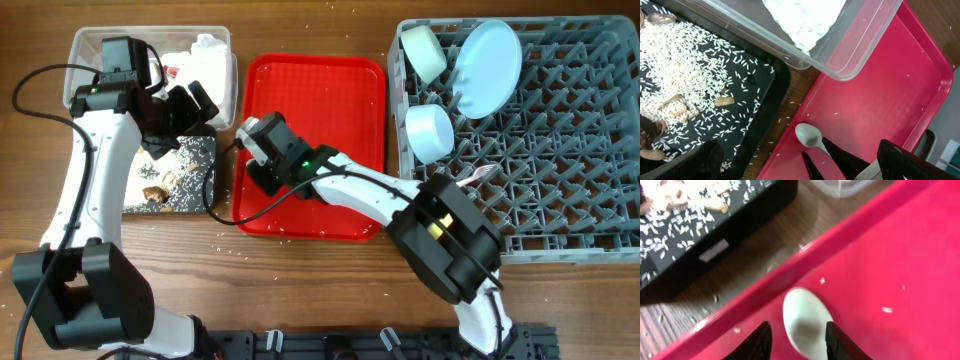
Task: Sort waste into correct bins and load items into the dishwasher rack
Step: 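Reach the right gripper to the white spoon and grasp it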
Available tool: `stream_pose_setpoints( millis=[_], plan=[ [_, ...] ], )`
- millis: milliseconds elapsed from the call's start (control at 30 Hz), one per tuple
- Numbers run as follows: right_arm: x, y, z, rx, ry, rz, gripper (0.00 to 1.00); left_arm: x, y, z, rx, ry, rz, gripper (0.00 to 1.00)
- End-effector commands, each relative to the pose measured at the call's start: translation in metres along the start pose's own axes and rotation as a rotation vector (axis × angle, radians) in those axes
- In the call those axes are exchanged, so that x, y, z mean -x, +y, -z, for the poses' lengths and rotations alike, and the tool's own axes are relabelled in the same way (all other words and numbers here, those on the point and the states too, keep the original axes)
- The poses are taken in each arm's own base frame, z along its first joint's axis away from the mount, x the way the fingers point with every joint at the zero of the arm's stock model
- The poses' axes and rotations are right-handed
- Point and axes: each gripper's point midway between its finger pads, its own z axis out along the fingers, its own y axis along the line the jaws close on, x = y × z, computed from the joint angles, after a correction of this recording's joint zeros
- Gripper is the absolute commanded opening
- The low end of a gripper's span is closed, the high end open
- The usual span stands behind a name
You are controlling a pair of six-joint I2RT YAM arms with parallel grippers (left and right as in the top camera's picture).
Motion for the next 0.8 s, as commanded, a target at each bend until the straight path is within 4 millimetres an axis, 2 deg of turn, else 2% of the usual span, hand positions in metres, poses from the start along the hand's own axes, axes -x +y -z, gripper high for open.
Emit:
stream_pose_setpoints(
  millis=[0, 33, 200, 333, 367, 433, 500, 700, 767],
  plan=[
    [-0.007, -0.004, -0.016, -0.007, 0.010, 0.015, 0.36, 0.005, -0.005, 0.006, -0.015, -0.018, -0.007, 1.00],
    [-0.007, -0.004, -0.018, -0.007, 0.008, 0.015, 0.36, 0.005, -0.005, 0.006, -0.015, -0.018, -0.007, 1.00],
    [-0.010, -0.005, -0.022, -0.011, 0.010, 0.015, 0.58, 0.005, -0.005, 0.006, -0.015, -0.018, -0.007, 1.00],
    [-0.013, -0.005, -0.025, -0.011, 0.019, 0.013, 0.58, 0.005, -0.005, 0.006, -0.015, -0.018, -0.007, 1.00],
    [-0.015, -0.005, -0.026, -0.010, 0.024, 0.013, 0.57, 0.005, -0.005, 0.006, -0.015, -0.018, -0.007, 1.00],
    [-0.016, -0.005, -0.026, -0.007, 0.027, 0.006, 0.33, 0.005, -0.005, 0.006, -0.015, -0.018, -0.007, 1.00],
    [-0.016, -0.004, -0.026, -0.001, 0.027, -0.033, 0.23, 0.005, -0.005, 0.006, -0.015, -0.018, -0.007, 1.00],
    [-0.006, -0.004, -0.018, 0.008, 0.014, -0.062, 0.18, 0.005, -0.005, 0.006, -0.015, -0.018, -0.007, 1.00],
    [-0.001, -0.007, -0.009, 0.003, 0.020, -0.069, 0.09, 0.005, -0.005, 0.006, -0.015, -0.018, -0.007, 1.00]
  ],
)
